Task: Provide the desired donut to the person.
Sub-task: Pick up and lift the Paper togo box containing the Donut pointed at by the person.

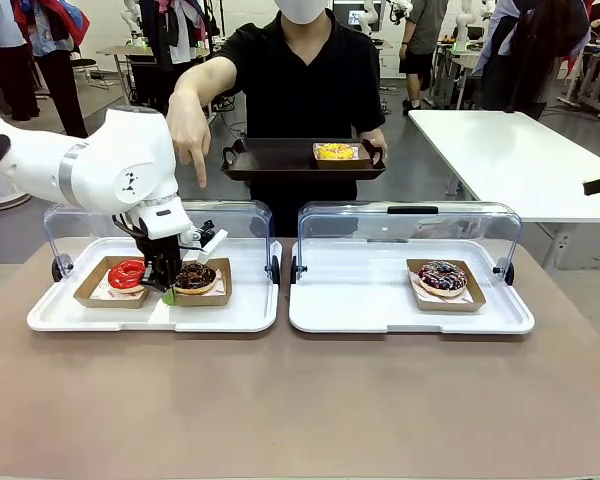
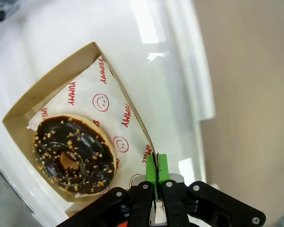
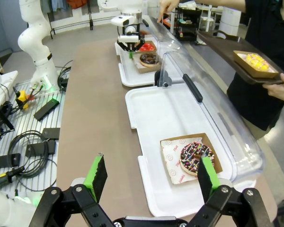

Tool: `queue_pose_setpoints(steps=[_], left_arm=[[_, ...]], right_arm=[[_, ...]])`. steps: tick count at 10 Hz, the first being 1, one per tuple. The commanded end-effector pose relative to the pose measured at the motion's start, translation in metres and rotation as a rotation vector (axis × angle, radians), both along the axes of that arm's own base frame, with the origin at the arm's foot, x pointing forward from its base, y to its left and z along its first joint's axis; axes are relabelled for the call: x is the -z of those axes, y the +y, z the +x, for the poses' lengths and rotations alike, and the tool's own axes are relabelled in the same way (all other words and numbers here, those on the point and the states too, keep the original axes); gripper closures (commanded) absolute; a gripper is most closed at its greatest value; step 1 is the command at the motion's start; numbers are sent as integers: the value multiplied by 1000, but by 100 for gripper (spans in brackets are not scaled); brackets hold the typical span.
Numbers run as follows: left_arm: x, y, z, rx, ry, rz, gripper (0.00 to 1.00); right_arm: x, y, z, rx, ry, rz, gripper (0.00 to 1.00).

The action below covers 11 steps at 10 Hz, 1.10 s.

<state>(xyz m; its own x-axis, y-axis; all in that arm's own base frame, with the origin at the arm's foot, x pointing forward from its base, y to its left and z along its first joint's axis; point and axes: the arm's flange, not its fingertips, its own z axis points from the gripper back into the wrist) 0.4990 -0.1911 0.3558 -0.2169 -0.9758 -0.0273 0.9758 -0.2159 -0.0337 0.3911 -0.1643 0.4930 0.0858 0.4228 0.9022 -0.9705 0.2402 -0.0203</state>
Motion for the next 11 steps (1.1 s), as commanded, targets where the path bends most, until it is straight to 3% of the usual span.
queue_pose_setpoints(steps=[1, 3, 7, 11], left_arm=[[-35, 5, -37, 58, 17, 16, 100], [-70, 7, -73, 67, 45, -33, 100], [-147, -10, -141, 97, -61, -21, 100], [-205, -23, -162, 66, -172, -21, 100]], right_arm=[[1, 0, 1, 0, -6, 7, 0], [1, 0, 1, 0, -6, 7, 0], [1, 0, 1, 0, -6, 7, 0], [1, 0, 1, 0, -6, 7, 0]])
